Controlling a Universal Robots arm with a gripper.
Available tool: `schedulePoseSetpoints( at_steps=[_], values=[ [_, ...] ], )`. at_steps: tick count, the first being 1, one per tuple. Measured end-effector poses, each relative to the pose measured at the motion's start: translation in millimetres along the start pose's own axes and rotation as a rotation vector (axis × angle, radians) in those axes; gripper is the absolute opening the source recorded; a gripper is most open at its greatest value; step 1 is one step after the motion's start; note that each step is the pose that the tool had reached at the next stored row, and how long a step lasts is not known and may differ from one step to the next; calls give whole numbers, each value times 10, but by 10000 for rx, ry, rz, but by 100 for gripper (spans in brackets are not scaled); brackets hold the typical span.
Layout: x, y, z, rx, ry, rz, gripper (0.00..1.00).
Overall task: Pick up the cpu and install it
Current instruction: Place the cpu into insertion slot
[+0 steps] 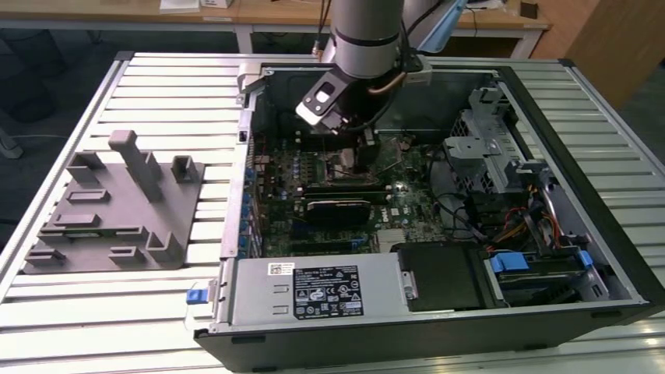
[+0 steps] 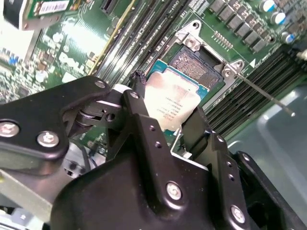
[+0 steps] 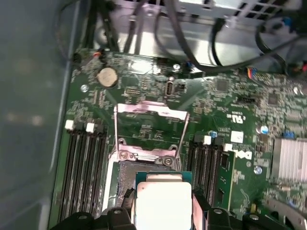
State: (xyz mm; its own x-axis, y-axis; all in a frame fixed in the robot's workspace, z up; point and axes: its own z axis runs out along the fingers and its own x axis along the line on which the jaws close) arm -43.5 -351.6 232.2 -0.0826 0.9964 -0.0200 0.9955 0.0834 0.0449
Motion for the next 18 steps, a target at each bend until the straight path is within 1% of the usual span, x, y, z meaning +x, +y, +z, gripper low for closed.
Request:
schedulePoseSetpoints(
  at_steps=[3,6,10,12,13,14,18],
  values=[
    [1,-1,14,11,-25,531,55],
    [13,-1,25,17,-38,831,55],
    [69,5,42,19,-44,900,55],
    [89,6,77,18,-55,899,55],
    [94,5,111,19,-65,898,55],
    [98,4,129,19,-69,899,55],
    [120,4,168,19,-80,898,55]
  ],
)
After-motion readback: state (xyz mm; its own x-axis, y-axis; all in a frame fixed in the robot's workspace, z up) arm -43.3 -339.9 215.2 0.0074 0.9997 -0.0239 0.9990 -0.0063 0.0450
